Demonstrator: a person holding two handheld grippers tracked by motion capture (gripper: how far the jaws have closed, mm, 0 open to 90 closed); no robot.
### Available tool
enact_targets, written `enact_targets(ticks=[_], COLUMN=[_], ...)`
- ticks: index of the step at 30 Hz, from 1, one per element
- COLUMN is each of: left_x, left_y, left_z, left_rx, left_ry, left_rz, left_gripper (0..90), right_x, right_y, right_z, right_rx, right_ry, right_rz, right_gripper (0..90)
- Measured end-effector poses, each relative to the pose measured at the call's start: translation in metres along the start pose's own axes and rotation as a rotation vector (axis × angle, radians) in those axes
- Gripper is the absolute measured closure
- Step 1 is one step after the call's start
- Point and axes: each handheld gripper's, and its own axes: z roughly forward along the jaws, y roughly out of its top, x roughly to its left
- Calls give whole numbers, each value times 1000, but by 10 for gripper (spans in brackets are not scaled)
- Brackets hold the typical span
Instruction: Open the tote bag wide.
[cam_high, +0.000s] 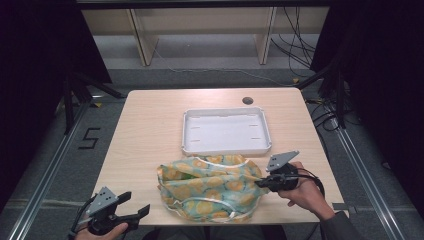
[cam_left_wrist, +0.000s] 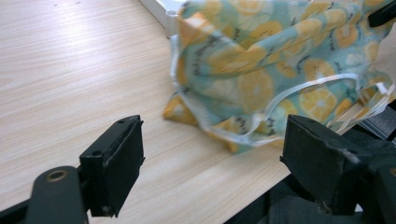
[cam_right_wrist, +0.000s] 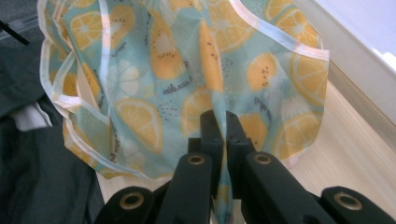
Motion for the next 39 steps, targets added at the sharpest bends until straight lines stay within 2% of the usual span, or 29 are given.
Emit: enact_targets(ticks=[3, 4, 10, 12, 13, 15, 16, 17, 18, 19, 20, 22, 23, 25, 26, 27, 28, 30, 33, 35, 36, 38, 39], left_x=[0, -2, -3, -6, -8, -14, -17, -21, -25, -29, -35, -46, -52, -66, -73, -78, -84, -93, -101, -106, -108, -110, -109], left_y=[1, 0, 2, 4, 5, 9, 11, 14, 17, 20, 24, 31, 35, 44, 48, 54, 58, 67, 77, 80, 82, 84, 86], left_z=[0, 1, 3, 7, 9, 15, 17, 20, 23, 27, 32, 42, 48, 59, 64, 67, 72, 81, 98, 111, 119, 130, 134], left_rx=[8, 6, 11, 6, 11, 14, 16, 11, 13, 8, 7, 15, 17, 4, 9, 14, 4, 14, 31, 53, 69, 105, 117], left_ry=[6, 8, -2, -22, -34, -53, -68, -82, -97, -116, -127, -157, -177, -201, -206, -206, -210, -225, -285, -288, -287, -284, -286], left_rz=[29, 9, 30, 23, 35, 52, 78, 84, 92, 107, 112, 149, 169, 209, 227, 267, 282, 309, 344, 345, 364, 349, 366], left_gripper=[199, 199, 199, 199, 200, 202, 205, 213, 216, 218, 225, 242, 248, 271, 271, 271, 272, 282, 327, 329, 330, 335, 351], right_x=[-7, -9, -18, -20, -20, -20, -18, -18, -15, -14, -12, -5, -5, -2, 1, 0, 1, 0, -3, -4, -3, -2, 0], right_y=[-10, -12, -23, -26, -27, -25, -24, -22, -19, -16, -13, -4, 0, 8, 11, 15, 18, 25, 33, 38, 40, 45, 47], right_z=[-8, -11, -22, -25, -24, -28, -28, -29, -31, -33, -34, -35, -34, -31, -29, -28, -25, -20, -12, -6, -3, 4, 7], right_rx=[9, 5, 4, 3, -20, -6, -27, -44, -70, -99, -135, -177, -187, -194, -185, -179, -177, -170, -150, -140, -131, -113, -91], right_ry=[-23, -14, -30, -26, -30, -4, -12, -25, -39, -27, -19, -10, -17, -22, -24, -31, -26, -31, -33, -22, -13, 5, 0], right_rz=[17, 21, 47, 51, 55, 63, 77, 85, 88, 63, 59, 68, 36, 11, 16, 3, -2, -4, -22, -42, -49, -69, -68], right_gripper=[900, 900, 900, 900, 886, 793, 734, 639, 599, 565, 518, 478, 470, 463, 463, 463, 464, 467, 468, 467, 468, 471, 473])
